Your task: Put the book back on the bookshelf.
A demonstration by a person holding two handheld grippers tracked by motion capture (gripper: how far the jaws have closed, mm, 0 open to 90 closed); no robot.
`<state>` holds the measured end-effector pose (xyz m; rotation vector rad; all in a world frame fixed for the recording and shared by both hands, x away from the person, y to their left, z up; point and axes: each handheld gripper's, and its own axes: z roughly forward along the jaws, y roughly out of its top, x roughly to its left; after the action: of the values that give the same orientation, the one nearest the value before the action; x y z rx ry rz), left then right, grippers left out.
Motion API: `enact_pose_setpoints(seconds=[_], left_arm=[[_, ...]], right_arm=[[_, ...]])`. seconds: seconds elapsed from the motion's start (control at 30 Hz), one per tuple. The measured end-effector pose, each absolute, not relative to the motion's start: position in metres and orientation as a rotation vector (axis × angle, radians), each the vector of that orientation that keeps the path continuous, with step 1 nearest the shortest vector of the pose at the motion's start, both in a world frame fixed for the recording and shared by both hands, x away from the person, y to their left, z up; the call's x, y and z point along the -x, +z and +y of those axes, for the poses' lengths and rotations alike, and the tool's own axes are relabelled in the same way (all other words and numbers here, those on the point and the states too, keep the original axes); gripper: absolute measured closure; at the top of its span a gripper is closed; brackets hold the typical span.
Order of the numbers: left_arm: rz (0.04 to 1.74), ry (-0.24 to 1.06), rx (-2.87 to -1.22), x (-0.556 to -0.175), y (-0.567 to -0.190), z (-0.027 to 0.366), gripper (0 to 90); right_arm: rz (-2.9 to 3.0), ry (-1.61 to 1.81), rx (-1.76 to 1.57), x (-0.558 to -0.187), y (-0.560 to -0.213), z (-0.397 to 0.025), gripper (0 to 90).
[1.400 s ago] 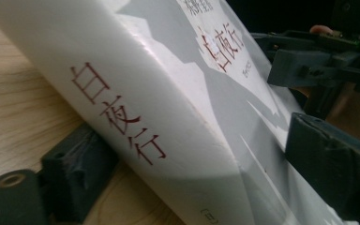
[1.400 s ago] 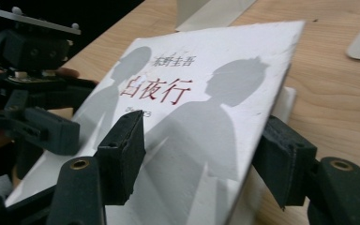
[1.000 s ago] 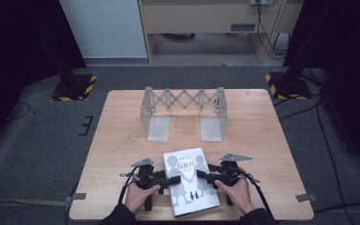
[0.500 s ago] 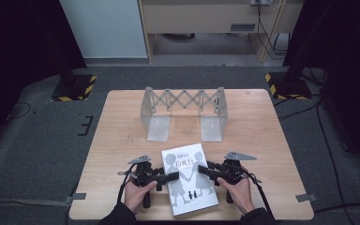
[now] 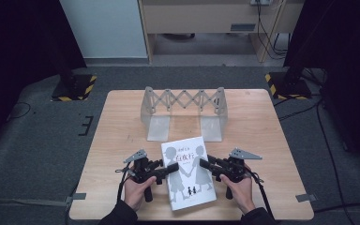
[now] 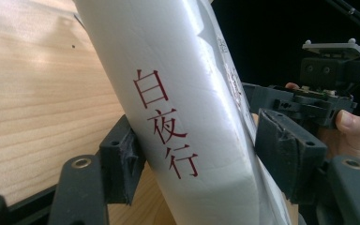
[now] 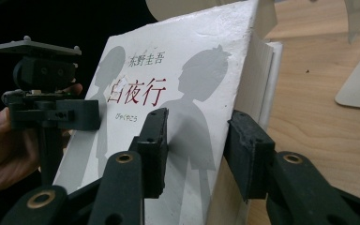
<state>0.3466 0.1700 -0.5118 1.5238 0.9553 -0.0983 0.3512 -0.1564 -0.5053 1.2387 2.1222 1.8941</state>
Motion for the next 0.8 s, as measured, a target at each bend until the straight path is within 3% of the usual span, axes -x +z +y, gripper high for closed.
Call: enact_pose_setpoints(seconds=[0.2,0.37,0.8], left_arm=[[0.907,-0.021,-1.505,-0.346,-0.499,0.167,38.1],[0.881,0.004,-1.529,-0.347,-0.501,0.165,35.6],[0.804,-0.053,-1.487,-0.354,-0.502,0.152,40.1]], right_arm=[[2.049,1.951,-1.154,-0.350,-0.495,-0.160,66.6],[2.033,1.958,-1.136,-0.349,-0.496,-0.161,66.9],[2.071,1.981,-1.088,-0.349,-0.493,-0.159,67.7]])
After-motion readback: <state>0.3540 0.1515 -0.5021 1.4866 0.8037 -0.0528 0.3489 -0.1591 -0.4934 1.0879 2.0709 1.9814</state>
